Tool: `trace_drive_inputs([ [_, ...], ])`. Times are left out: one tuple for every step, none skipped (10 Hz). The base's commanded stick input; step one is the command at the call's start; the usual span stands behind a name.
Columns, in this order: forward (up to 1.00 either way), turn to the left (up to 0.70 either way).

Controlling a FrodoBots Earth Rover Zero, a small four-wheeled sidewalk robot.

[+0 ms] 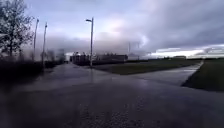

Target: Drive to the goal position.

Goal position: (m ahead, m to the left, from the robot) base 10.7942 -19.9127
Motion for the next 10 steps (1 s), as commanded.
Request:
trace_drive_inputs([
  [0.7, 0.0],
  [0.7, 0.0],
  [0.7, 0.0],
  [0.7, 0.0],
  [0.7, 0.0],
  [0.7, 0.0],
  [0.7, 0.0],
  [0.7, 0.0],
  [0.7, -0.17],
  [0.7, -0.27],
])
